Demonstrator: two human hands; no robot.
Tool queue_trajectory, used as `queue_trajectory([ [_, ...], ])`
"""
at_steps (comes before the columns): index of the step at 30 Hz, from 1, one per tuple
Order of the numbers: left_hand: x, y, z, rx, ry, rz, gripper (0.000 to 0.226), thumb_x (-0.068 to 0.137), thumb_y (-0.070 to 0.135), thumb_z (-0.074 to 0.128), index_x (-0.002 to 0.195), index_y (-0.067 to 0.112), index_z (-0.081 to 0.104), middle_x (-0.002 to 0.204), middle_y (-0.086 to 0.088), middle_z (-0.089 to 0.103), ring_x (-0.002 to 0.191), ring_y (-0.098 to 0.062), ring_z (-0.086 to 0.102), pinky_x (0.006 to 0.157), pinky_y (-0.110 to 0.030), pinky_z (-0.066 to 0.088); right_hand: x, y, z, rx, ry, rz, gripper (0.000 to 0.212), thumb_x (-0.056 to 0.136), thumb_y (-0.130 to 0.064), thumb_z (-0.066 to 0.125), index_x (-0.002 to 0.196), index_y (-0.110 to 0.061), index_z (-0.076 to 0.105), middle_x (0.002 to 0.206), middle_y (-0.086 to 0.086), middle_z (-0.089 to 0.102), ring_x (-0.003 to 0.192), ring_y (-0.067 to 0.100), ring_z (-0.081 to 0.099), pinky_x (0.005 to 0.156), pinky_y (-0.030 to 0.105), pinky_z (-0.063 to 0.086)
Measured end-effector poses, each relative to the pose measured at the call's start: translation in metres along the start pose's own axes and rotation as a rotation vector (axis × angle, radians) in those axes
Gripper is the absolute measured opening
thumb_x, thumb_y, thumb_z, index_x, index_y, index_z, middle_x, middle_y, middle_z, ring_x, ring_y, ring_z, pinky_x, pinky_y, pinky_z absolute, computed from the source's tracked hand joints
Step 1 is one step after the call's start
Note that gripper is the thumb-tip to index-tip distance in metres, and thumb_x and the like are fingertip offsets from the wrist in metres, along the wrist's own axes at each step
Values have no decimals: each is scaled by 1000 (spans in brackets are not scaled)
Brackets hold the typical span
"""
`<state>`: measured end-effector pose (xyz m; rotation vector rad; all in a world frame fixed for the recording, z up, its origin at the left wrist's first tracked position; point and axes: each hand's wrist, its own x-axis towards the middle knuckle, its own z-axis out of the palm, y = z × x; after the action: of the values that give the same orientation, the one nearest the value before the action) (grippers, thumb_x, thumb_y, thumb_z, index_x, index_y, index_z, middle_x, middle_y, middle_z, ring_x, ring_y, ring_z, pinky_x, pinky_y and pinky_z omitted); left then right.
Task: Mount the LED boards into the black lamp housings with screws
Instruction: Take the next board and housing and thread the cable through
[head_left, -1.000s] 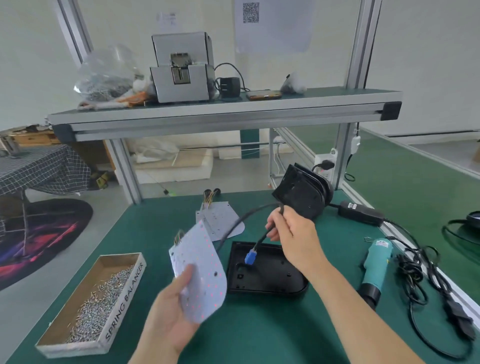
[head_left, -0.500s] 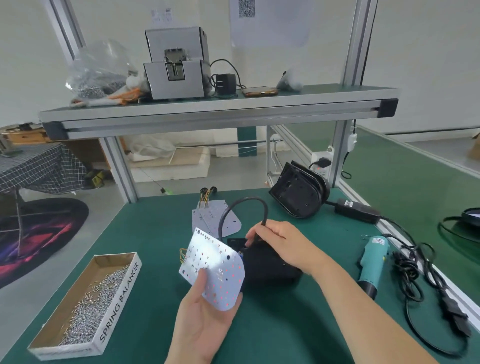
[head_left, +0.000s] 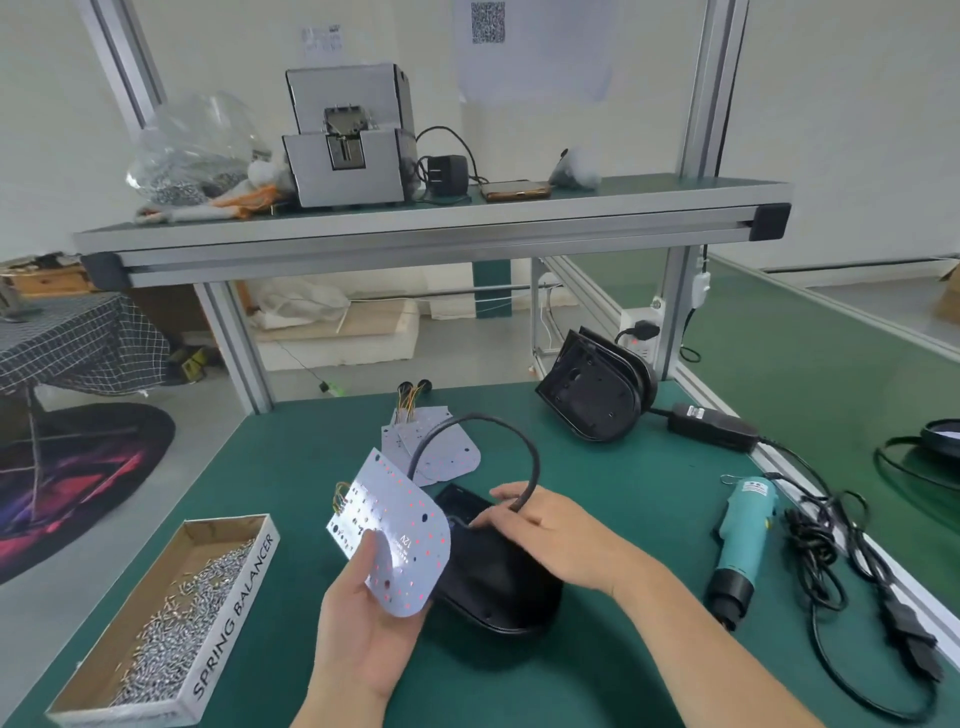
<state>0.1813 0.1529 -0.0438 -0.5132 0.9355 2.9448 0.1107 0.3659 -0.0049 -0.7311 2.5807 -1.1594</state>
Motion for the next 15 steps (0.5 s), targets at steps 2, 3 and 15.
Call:
queue_trajectory([
  [2,2,4,-2,32,4,36,52,94,32,56,140,9,56,137,-14,62,129,-32,58,105,-49,48,-6,-5,13,-59,27,-43,35,104,-49,40,116,-40,72,140,-12,51,133,3,42,112,24,30],
  [3,2,5,-3,40,-5,45,49,95,31,54,139,8,57,136,-14,63,126,-32,60,97,-47,54,-9,-8,18,-85,31,-60,36,105,-47,41,117,-35,72,141,-11,51,134,4,40,115,26,29],
  [15,6,22,-4,269,-114,7,38,86,25,60,119,8,71,124,-16,70,102,-31,73,72,-45,62,-3,-36,-9,-19,185,-65,38,106,-30,47,83,-8,68,130,-3,59,118,5,53,94,10,34],
])
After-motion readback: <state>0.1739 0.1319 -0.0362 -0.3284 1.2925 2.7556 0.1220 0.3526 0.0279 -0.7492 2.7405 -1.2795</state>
